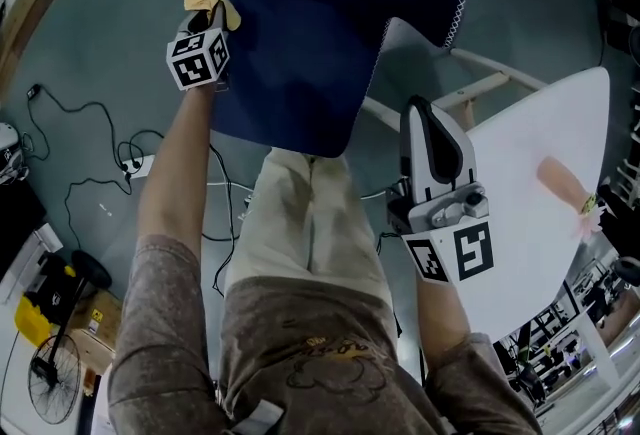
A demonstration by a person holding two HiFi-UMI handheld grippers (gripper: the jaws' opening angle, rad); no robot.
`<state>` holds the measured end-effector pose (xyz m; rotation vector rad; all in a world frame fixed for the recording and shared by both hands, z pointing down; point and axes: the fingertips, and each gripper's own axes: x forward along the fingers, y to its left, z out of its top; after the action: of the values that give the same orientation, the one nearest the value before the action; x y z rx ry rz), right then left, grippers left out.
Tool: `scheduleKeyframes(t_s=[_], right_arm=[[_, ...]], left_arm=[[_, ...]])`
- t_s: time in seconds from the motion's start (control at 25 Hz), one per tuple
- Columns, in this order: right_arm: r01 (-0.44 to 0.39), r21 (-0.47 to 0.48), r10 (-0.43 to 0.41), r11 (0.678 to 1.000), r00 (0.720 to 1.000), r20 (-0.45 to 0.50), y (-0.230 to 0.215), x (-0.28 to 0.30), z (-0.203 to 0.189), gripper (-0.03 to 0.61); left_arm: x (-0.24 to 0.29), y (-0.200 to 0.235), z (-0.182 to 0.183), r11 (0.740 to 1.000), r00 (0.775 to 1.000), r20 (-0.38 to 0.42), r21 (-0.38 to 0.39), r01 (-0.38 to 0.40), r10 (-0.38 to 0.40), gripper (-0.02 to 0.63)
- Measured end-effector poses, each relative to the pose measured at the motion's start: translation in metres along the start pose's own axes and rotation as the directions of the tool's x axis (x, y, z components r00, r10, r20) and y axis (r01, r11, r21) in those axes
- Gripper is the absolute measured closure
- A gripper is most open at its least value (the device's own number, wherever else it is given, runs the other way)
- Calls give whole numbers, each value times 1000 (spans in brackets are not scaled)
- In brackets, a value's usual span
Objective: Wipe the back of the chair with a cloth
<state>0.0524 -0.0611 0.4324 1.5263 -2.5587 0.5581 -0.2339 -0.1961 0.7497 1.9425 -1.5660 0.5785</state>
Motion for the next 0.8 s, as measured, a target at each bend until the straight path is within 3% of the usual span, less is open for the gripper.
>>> scheduleKeyframes(t_s=[0.16,0.48,0.8], right_arm=[[-5,15,5,1000,1000,-5,2,8,-9,555],[13,23,-13,1000,1000,-4,-3,4,-9,555],[25,-20,-25,1000,999,-25,-2,11,-14,555]], left_arm=[[23,10,-1,998,1000,1,-65,-18,18,563],[53,-15,-1,995,1000,-25,-103,11,-14,563],[64,-50,-15,994,995,-62,-84,73,-78,563]])
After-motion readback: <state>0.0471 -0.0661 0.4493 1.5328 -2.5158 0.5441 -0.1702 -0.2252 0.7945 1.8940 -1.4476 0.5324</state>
